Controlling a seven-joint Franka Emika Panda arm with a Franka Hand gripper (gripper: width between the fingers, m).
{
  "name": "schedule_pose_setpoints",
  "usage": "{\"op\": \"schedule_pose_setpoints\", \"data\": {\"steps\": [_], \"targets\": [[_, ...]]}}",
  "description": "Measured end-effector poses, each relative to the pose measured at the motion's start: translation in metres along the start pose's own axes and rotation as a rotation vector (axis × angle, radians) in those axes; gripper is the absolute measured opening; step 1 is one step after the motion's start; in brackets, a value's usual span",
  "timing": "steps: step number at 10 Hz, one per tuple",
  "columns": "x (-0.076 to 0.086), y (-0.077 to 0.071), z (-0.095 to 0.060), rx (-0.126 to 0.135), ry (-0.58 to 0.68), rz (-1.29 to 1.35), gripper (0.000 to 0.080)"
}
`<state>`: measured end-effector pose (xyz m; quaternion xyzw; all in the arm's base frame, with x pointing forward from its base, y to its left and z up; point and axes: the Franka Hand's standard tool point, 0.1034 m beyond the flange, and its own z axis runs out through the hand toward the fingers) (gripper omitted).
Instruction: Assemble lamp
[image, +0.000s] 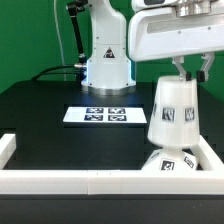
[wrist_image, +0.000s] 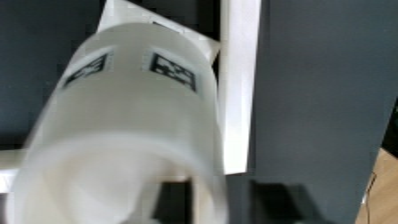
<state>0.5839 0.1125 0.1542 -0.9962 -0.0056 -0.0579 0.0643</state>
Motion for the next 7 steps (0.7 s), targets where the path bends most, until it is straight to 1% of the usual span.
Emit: {"op": "schedule_pose_setpoints", "data": {"steps": [1,3,4,5,7], "targets": [[0.000,0.003,-0.001,-0.001,0.003,0.001,0.0477],[-0.002,0.006,-0.004,-0.002,0.005,0.011,0.0477],[-0.004,0.005,-0.007,-0.002,0.009,0.032,0.0646],[-0.009,0.005,-0.012,-0.002,0.013,0.054,0.0683],[-0.012,0.006,-0.012,-0.002,0.011,0.063,0.0696]]}}
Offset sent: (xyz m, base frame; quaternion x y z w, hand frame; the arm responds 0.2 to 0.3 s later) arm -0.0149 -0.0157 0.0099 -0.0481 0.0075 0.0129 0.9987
